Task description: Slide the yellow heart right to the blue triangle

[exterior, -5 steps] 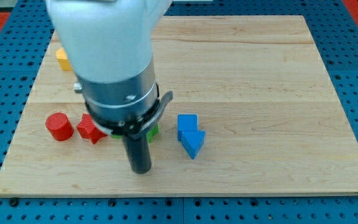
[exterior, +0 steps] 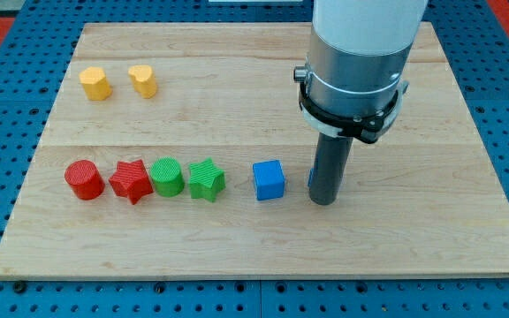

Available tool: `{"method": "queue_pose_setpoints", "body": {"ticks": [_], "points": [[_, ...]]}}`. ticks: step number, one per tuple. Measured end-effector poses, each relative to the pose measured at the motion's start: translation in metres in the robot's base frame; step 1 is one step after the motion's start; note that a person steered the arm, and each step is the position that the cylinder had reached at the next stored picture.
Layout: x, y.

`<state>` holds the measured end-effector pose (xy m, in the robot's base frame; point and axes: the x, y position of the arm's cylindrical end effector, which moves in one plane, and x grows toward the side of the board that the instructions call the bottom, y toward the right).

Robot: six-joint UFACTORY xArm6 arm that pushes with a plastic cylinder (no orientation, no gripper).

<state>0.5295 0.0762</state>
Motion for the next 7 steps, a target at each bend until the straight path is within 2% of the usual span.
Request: {"method": "queue_pose_setpoints", "body": {"ticks": [1,2,3,4,6,7], "points": [[0.013,0.040],[-0.022,0.066],[-0.103,0.069],[-0.161,0.043],[-0.242,-0.133],[-0.246,-0.245]]}}
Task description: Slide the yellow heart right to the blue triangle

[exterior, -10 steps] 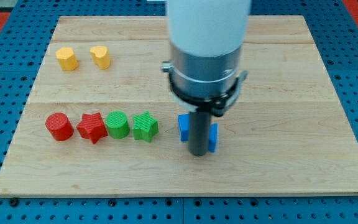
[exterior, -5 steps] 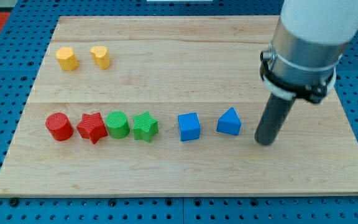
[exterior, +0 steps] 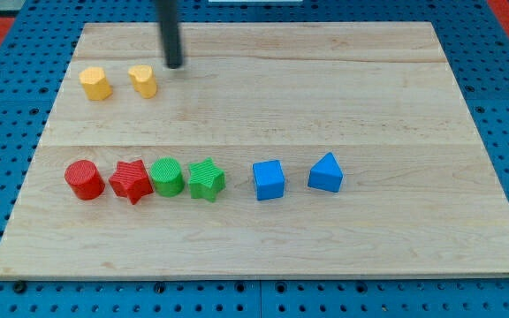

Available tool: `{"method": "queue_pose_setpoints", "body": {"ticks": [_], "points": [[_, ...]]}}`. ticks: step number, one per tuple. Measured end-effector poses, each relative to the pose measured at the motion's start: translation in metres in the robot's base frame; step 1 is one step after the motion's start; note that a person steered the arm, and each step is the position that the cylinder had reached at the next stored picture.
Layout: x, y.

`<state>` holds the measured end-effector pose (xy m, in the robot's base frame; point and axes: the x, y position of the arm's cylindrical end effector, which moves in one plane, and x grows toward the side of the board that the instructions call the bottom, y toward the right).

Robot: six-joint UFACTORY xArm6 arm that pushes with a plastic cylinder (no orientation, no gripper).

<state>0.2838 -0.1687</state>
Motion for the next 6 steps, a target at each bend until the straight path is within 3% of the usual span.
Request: {"method": "queue_pose_setpoints", "body": {"ticks": [1,2,4,6], "points": [[0.002,-0.108],[0.008,-0.135],[0.070,-0.092],[0.048,0.007]]}}
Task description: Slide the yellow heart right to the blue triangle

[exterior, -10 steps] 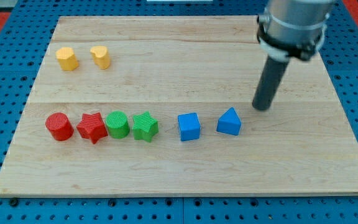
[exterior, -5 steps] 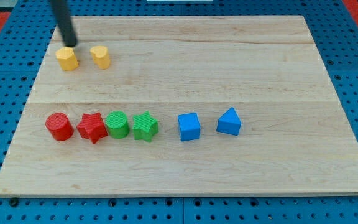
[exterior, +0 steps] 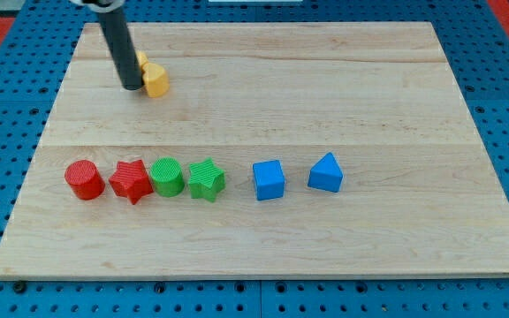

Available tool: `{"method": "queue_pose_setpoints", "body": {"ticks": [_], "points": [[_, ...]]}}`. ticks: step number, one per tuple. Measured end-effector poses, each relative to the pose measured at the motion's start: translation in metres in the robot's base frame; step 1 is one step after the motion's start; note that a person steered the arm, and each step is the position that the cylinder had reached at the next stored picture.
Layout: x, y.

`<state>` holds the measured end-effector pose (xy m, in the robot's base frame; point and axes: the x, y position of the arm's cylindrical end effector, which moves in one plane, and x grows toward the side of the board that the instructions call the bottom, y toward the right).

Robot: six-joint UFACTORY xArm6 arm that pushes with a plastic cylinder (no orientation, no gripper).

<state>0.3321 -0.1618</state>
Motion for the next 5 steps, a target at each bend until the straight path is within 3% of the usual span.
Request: {"method": "queue_pose_setpoints", "body": {"ticks": [2,3,4,5], "points": [[-0.007,0.020],[-0.014,0.074],[0.011,0.147],[0.025,0.178]]}}
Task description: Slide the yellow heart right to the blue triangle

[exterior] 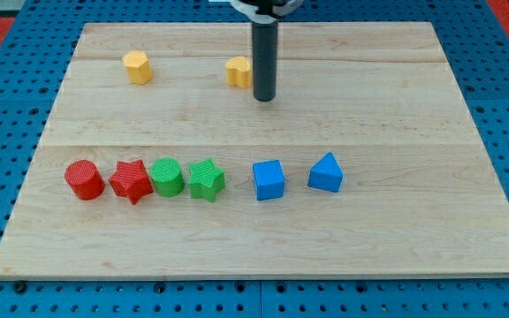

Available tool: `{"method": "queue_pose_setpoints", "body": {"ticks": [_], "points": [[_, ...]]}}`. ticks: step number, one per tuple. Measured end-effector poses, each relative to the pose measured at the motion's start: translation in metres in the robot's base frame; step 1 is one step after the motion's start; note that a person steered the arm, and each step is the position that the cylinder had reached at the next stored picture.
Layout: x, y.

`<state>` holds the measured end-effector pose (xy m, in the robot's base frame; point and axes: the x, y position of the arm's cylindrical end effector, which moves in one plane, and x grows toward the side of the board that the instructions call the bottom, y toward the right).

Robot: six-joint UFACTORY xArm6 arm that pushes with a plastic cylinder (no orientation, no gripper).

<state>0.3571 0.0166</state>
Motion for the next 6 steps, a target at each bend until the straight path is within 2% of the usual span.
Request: {"method": "queue_pose_setpoints", "body": {"ticks": [2,3,4,6], "points": [[-0.013,-0.064],[-0.054,-0.085],[-0.066,-0.079],[-0.065,0.013]]}}
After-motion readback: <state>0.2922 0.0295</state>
